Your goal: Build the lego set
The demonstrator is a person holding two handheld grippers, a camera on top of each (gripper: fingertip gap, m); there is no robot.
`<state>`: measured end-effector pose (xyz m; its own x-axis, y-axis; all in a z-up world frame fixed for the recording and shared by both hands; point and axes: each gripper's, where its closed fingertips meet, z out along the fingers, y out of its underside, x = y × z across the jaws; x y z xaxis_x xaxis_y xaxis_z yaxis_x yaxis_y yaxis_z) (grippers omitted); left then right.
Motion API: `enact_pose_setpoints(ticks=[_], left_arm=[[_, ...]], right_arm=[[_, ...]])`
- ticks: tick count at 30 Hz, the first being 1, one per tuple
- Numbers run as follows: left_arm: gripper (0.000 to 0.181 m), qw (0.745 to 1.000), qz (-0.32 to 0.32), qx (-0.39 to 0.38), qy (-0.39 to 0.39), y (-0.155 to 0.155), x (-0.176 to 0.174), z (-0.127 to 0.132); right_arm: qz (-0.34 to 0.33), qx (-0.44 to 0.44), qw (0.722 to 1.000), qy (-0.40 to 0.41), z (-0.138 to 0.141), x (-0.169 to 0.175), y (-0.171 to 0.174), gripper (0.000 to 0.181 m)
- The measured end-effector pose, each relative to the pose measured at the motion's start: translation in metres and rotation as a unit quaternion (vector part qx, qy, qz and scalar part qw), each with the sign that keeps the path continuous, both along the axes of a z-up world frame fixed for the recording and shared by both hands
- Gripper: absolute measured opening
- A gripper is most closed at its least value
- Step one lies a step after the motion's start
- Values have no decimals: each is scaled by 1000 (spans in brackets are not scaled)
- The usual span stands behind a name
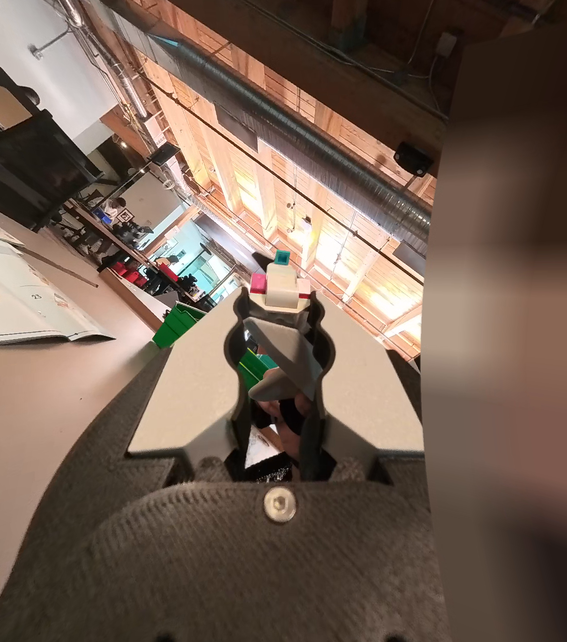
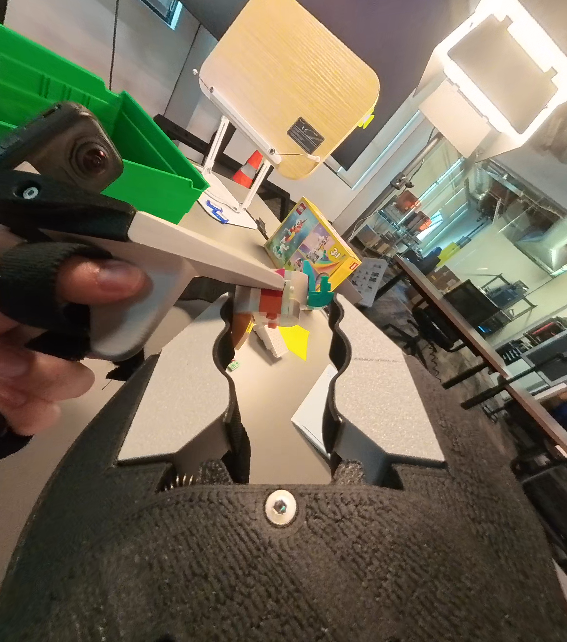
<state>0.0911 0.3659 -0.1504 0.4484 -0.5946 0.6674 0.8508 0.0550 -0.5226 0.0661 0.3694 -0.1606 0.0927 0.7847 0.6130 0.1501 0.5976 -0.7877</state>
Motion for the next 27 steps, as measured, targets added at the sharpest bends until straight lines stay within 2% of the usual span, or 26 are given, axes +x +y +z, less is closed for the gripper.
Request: enact_pose_setpoints(ticks=[1,12,17,24,27], left_arm=[[34,1000,0,0,1,0,0,0],[38,1000,-9,-3,9,1,4,-1],[34,1000,-13,-10,10,2,4,-4],[39,999,-3,-27,26,5,5,-9],[39,999,-5,-26,24,5,4,-8]], right_arm=[[0,0,1000,1,0,0,0,53],[1,4,1000,-1,-2,3,1,52],[8,6,1000,-14,-5,3,2,52],[-3,-10,1000,-15,-6,0,4,66],[-4,-5,1000,-19,-7,-1,3,59]])
